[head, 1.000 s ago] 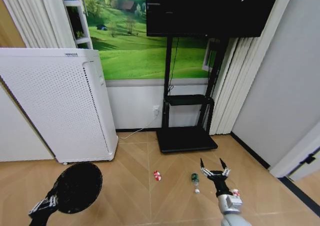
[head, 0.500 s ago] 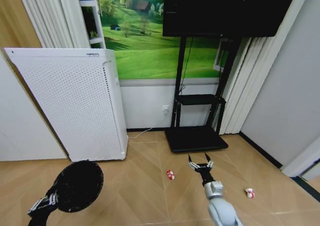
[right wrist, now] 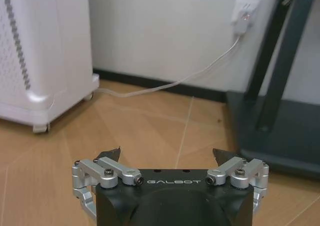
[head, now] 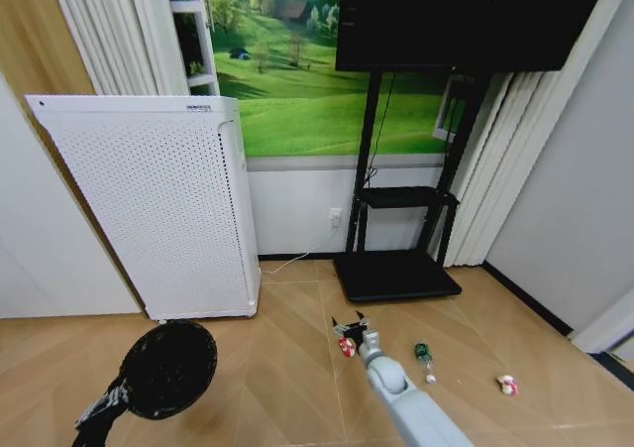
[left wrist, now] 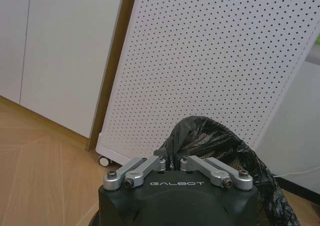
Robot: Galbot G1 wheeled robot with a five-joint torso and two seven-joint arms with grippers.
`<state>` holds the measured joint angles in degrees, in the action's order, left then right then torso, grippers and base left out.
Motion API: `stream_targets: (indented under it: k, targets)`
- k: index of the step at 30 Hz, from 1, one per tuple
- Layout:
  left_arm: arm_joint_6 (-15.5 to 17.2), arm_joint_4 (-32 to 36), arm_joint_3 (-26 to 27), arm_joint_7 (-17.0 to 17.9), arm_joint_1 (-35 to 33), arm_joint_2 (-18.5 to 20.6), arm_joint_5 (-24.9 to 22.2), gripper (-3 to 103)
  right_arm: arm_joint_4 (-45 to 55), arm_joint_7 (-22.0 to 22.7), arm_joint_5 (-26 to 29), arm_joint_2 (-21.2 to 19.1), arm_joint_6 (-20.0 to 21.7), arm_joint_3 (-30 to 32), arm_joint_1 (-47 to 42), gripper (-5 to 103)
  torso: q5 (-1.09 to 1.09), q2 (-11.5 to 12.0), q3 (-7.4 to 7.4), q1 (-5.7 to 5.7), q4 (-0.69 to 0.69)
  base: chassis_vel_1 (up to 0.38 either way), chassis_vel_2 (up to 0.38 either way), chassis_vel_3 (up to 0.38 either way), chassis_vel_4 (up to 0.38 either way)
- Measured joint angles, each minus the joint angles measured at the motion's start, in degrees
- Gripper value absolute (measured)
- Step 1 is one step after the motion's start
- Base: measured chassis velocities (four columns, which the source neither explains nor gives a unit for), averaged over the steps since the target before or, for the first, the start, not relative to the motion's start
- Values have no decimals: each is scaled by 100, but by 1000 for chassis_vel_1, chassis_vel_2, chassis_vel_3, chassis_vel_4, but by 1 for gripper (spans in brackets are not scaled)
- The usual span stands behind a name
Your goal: Pick up the trash bin and place the garbage on the floor into it.
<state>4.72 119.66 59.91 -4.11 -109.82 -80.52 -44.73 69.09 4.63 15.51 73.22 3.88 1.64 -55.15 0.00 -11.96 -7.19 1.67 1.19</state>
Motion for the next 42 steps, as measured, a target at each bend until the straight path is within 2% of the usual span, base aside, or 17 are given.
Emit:
stream_targets:
  k: [2,10,12,17,20,26,31,42]
  targets:
    - [15,-1,-43,-47,21,31,12,7,-601,-71,-151,172,-36,-158,265,100,0,0,0,0,0,0,0,0,0]
    - [14,-3,-84,-153,-5,39,87,7,-1930,-143,-667,580,-179,-224,1008,100,-1,0,1,0,0,0,0,0,0]
    - [-3,18,-70,-190,-38,27,102,7,-2464,-145,-841,723,-239,-163,1276,100,0,0,0,0,0,0,0,0,0]
    - [-13,41,-54,-200,-55,29,108,7,-3024,-205,-1099,869,-377,0,1507,100,0,0,0,0,1,0,0,0,0]
    - [-16,86,-67,-201,-74,52,131,7,-3610,-272,-1367,1049,-533,278,1698,100,0,0,0,-1,1,0,0,0,0]
    - [-15,163,-115,-199,-113,49,203,7,-3682,-302,-1351,1098,-509,450,1677,100,0,0,1,-1,0,0,0,0,0]
    - [-16,172,-155,-193,-128,43,261,7,-3481,-325,-1245,1067,-723,622,1481,100,0,0,1,-1,1,0,0,0,0]
    - [-36,185,-136,-210,-151,47,269,7,-3356,-368,-1262,1031,-807,733,1335,100,1,-1,1,-2,0,-12,13,11,-8]
